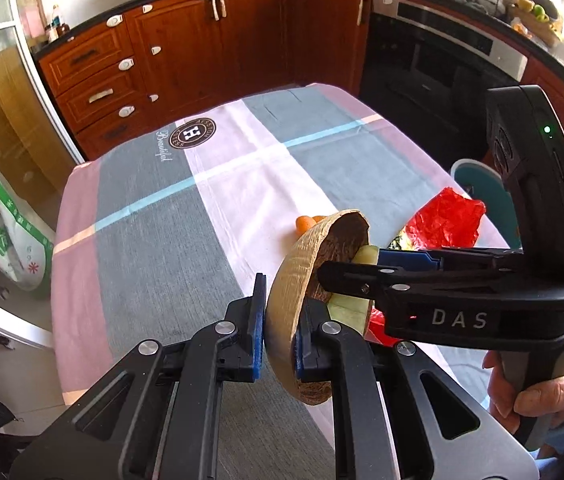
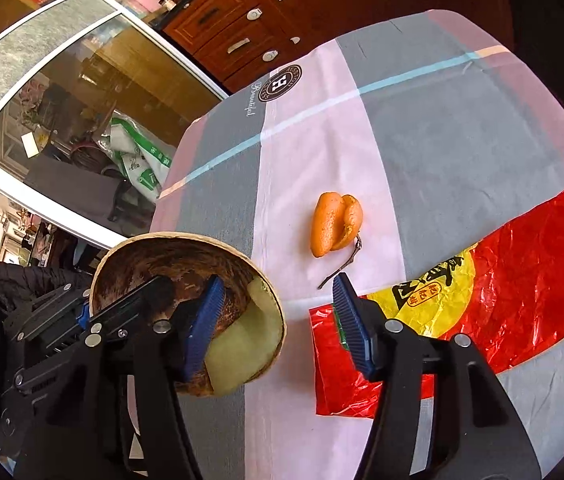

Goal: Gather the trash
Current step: 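Lift the bowl with the left tool while the right tool grasps the pale green piece, then carry bowl and green piece over the bin and open both tools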

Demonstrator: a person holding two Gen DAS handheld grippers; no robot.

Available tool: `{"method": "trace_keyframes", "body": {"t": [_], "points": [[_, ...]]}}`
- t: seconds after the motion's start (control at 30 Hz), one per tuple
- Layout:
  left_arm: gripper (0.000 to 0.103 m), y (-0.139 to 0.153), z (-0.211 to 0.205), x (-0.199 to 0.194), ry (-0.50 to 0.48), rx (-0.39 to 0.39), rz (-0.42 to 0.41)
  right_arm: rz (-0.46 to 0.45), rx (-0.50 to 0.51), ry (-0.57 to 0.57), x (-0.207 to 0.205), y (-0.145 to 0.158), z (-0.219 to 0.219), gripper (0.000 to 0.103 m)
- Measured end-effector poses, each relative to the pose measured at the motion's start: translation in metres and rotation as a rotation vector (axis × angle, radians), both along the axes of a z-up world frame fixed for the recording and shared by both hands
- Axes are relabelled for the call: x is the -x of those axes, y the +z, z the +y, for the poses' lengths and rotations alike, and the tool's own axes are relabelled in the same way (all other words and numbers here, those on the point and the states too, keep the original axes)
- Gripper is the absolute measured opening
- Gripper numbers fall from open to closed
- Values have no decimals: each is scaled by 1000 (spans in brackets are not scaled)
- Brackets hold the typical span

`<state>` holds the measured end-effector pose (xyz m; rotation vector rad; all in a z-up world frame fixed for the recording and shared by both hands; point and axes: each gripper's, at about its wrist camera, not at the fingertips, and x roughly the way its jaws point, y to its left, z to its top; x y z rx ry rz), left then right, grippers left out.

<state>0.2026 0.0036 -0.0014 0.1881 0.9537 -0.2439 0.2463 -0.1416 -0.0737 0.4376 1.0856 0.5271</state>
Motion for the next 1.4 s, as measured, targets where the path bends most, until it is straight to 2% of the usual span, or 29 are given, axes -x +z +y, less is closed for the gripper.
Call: {"method": "trace_keyframes", "body": {"t": [0.03,0.1,0.17,0.27,0.33,0.5,0.6,0.8,1.07,1.2,1.4], "points": [[12,-1,-2,1,8,1,3,-6,12,10,2,1,2,44],[11,-5,-4,3,30,-18,-4,-29,68,25,8,5,7,21],[11,-11,-2,2,67,-58,-4,-34,115,19,10,5,8,12],[11,-21,12,-5,128,-55,24,6,122,17,12,-3,-1,10],[11,-23,17,-5,126,-6,52,10,116,17,16,-6,-8,9],[11,-22,13,-2,115,-28,44,22,62,14,20,-3,-19,8],[11,-19,14,-2,129,-44,29,4,26,13,24,8,-25,8],[11,-4,17,-3,142,-12,24,-74,0,-40,28,43,-53,7],[11,26,-38,-4,27,0,-24,-186,11,-192,35,85,-125,7],[12,35,-78,-7,-46,3,-35,-205,3,-283,40,90,-174,7],[12,35,-152,-12,-162,19,-17,-206,11,-409,53,82,-245,7]]}}
